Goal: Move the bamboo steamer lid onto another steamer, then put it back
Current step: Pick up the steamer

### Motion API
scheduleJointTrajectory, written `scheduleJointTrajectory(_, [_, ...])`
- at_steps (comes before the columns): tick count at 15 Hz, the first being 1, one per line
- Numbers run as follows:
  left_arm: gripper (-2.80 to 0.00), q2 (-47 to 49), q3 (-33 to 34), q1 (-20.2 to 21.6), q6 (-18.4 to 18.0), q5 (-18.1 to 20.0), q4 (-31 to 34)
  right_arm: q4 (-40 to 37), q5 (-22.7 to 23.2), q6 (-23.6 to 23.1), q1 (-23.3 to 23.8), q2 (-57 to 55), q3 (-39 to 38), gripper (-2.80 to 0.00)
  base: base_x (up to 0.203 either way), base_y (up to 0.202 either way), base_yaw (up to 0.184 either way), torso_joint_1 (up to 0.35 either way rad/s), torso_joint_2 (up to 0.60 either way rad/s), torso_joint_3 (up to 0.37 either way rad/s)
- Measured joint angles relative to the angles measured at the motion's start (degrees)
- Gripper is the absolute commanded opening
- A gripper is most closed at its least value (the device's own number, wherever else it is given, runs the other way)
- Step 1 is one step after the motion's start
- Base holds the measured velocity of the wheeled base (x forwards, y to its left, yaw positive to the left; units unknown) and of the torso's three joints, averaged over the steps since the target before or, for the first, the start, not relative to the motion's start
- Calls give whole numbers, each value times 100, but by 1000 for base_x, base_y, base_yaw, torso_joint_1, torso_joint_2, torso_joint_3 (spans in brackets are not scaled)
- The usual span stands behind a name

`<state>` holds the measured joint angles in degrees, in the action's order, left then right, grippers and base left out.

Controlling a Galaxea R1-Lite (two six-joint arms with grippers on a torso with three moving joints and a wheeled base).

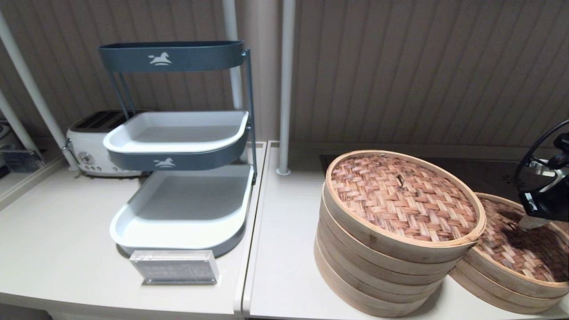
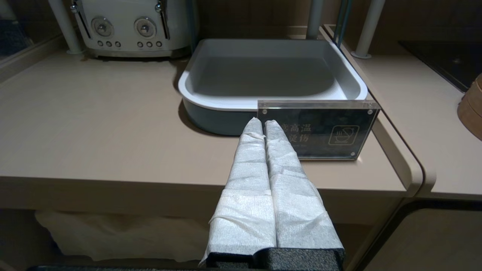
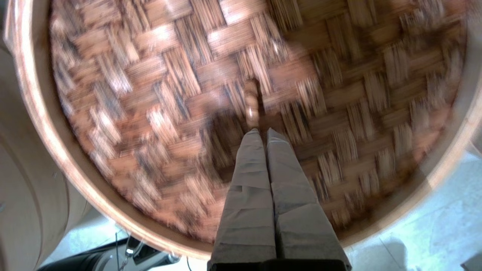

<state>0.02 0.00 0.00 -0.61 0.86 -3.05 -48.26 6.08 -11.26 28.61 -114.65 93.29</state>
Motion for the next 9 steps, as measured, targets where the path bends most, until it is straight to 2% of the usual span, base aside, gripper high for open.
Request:
scheduleJointTrajectory(6, [-280, 0, 0, 0, 1, 1, 1, -5, -6, -5, -4, 208, -33, -280, 0, 0, 0, 0, 0, 0])
scheduleJointTrajectory(7, [-280, 0, 0, 0, -1, 1, 1, -1, -5, -4, -4, 202, -44, 0, 0, 0, 0, 0, 0, 0])
scheduleJointTrajectory(9, [-280, 0, 0, 0, 0, 1, 1, -1, -2, -6, -4, 167, -85, 0, 0, 0, 0, 0, 0, 0])
